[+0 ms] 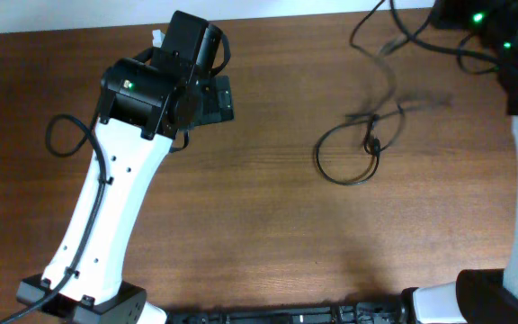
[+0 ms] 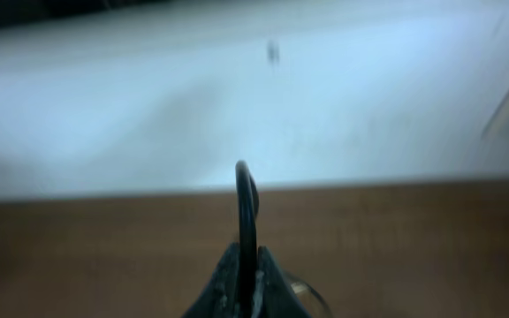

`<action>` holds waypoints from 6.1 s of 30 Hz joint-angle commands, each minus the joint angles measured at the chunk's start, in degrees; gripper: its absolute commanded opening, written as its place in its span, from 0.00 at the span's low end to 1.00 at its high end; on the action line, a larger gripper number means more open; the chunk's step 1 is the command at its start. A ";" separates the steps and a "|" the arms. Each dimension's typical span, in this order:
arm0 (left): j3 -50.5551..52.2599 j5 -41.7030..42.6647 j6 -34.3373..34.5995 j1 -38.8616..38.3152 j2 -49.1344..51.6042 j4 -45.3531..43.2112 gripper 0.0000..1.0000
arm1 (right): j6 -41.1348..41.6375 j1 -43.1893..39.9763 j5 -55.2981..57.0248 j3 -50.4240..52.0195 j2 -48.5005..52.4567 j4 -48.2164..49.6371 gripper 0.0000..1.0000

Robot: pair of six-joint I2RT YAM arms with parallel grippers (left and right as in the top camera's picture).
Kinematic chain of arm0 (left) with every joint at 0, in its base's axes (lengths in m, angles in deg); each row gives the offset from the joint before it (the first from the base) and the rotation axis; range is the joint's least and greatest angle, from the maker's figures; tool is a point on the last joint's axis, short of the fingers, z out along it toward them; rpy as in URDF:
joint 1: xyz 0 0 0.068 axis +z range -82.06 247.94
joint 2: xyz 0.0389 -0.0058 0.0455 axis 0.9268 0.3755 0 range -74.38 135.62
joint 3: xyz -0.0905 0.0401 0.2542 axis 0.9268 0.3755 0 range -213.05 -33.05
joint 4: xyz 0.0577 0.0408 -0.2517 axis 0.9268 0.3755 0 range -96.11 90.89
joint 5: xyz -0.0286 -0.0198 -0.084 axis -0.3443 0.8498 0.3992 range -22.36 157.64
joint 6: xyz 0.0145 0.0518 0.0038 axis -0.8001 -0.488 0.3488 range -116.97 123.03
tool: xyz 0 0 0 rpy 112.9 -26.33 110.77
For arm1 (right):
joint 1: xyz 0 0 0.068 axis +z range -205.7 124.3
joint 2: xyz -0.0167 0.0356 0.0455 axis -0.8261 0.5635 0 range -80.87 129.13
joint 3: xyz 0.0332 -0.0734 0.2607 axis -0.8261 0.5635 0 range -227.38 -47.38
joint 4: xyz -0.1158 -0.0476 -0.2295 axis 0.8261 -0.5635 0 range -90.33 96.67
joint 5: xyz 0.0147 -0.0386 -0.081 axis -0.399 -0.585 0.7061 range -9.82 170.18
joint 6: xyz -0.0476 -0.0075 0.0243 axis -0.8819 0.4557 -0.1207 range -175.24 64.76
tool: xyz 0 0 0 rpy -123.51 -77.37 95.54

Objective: Untangle cables

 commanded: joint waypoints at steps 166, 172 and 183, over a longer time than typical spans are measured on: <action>-0.90 -0.42 0.55 0.17 -0.98 -0.09 0.99 | 28.15 -12.74 12.59 35.65 18.49 7.78 0.04; -0.90 -0.42 0.52 0.17 -0.98 -0.09 0.99 | 26.60 -15.39 12.76 21.00 18.49 0.92 0.04; -0.90 -0.42 0.55 0.17 -0.98 -0.09 0.99 | 28.04 -21.59 12.74 7.45 18.49 -0.68 0.04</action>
